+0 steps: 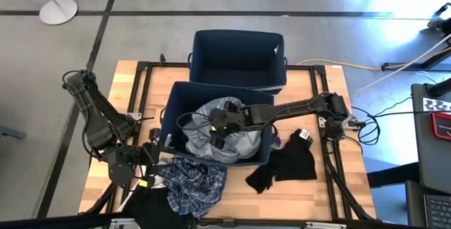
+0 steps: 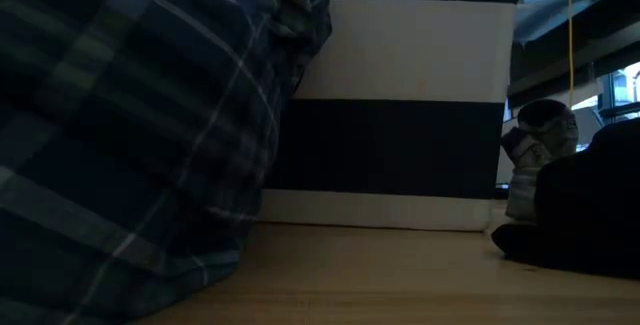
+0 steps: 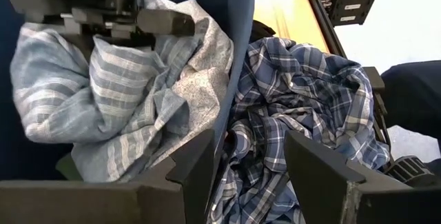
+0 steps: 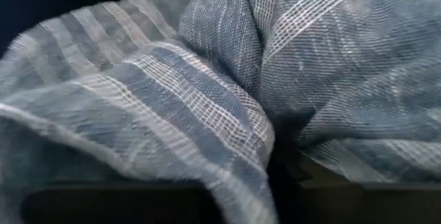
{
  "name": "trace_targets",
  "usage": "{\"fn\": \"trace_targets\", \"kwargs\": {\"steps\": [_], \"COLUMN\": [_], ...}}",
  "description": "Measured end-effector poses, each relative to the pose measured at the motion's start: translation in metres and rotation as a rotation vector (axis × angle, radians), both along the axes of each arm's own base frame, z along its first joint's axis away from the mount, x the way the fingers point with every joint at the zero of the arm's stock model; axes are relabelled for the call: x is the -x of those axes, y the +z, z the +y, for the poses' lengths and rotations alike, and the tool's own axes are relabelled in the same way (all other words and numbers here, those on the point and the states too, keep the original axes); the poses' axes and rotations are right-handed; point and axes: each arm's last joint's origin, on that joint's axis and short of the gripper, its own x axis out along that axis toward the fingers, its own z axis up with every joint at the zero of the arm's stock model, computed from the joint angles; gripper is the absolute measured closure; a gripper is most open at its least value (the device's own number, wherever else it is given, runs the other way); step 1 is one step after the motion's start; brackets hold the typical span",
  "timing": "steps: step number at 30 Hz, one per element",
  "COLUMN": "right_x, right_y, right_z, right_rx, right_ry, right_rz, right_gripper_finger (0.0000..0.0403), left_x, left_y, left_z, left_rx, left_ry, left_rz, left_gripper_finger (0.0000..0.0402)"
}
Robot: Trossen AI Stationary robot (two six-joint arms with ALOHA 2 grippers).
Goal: Sort clothes
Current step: Put the light blue cloth into the bottom blue laundry bin, then put the black boxer into the bottom blue laundry bin
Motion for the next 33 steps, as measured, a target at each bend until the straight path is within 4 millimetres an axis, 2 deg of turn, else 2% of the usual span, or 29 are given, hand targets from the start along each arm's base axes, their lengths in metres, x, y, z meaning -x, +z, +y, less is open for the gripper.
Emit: {"fn": "trace_targets", "kwargs": {"steps": [3, 5, 8, 12, 17, 23, 26, 33], "right_x": [0.0, 0.0, 0.002, 0.013, 0.029, 0.049, 0.061, 0.094], "right_y": [0.0, 0.008, 0.034, 0.077, 0.121, 0.151, 0.158, 0.157], "right_z": [-0.002, -0.002, -0.001, 0.006, 0.021, 0.044, 0.064, 0.121], "right_rx": [-0.006, -0.001, 0.018, -0.006, -0.03, -0.066, -0.085, -0.13], "right_ry": [-0.01, -0.002, 0.032, 0.045, 0.066, 0.093, 0.127, 0.156], "right_rz": [0.007, 0.006, 0.023, 0.043, 0.004, -0.016, -0.005, 0.052], "right_gripper_finger": [0.0288, 0.0257, 0.0217, 0.019, 0.0185, 0.0193, 0.0193, 0.0193], "left_x": [0.0, 0.0, 0.0, 0.0, 0.0, 0.0, 0.0, 0.0], "left_y": [0.0, 0.0, 0.0, 0.0, 0.0, 0.0, 0.0, 0.0], "left_z": [0.0, 0.0, 0.0, 0.0, 0.0, 0.0, 0.0, 0.0], "left_rx": [0.0, 0.0, 0.001, 0.004, 0.005, 0.005, 0.005, 0.005], "left_ry": [0.0, 0.0, 0.001, 0.003, 0.004, 0.004, 0.004, 0.004], "left_rz": [0.0, 0.0, -0.001, 0.0, 0.0, 0.0, 0.0, 0.0], "left_gripper_finger": [0.0236, 0.0236, 0.0236, 0.0236, 0.0236, 0.0236, 0.0236, 0.0236]}}
